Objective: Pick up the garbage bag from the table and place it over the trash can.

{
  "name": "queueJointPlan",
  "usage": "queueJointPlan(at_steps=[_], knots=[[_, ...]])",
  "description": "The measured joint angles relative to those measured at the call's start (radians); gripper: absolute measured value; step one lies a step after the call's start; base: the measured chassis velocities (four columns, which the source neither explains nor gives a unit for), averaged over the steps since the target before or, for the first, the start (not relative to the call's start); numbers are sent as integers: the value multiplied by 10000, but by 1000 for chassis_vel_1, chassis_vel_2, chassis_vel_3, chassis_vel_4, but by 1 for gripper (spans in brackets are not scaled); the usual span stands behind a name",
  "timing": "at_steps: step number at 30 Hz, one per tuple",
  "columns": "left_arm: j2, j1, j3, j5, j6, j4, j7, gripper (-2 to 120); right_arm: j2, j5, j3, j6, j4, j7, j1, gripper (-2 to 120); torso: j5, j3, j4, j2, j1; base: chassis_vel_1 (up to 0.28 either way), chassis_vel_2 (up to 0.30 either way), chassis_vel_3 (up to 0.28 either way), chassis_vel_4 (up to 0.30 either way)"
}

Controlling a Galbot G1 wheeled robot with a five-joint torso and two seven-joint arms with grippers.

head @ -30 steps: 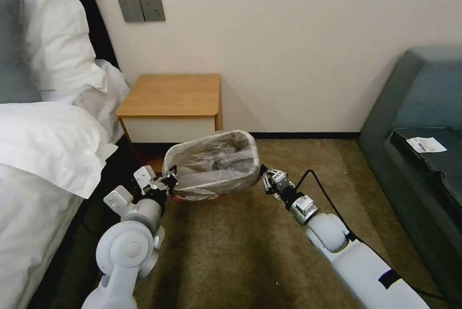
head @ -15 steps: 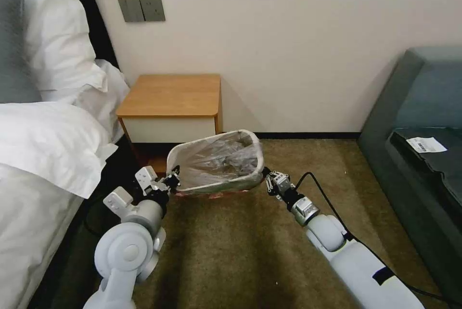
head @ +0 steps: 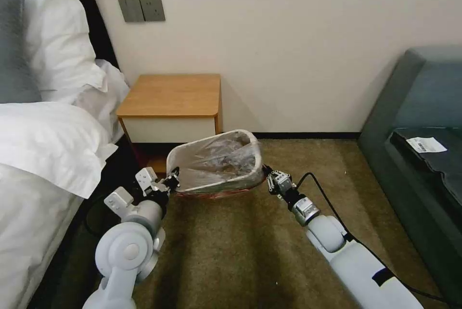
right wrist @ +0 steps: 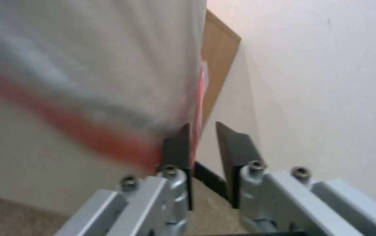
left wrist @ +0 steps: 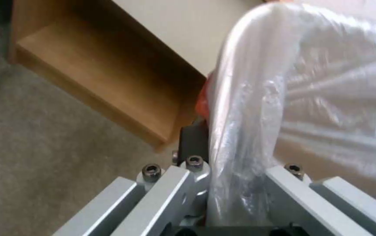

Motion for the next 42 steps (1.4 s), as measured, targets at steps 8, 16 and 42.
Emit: queueJointPlan(at_steps=[8,16,42], knots=[[133,-76,54,319,-67,344,133,0,-140,-111,461,137,626,-6,-362,48,0,0,-2,0,0,0,0,0,0],[207,151,281,2603,-926,945,943,0,-175,235,863,56,1891,368,-434,78,0,0,-2,0,0,0,0,0,0],[132,376,855,9144,-3982,2473,1537,0,-2095,436,-3074,-3180,4291,-2679,3400,34,-1,0,0,0,1,0,0,0,0]])
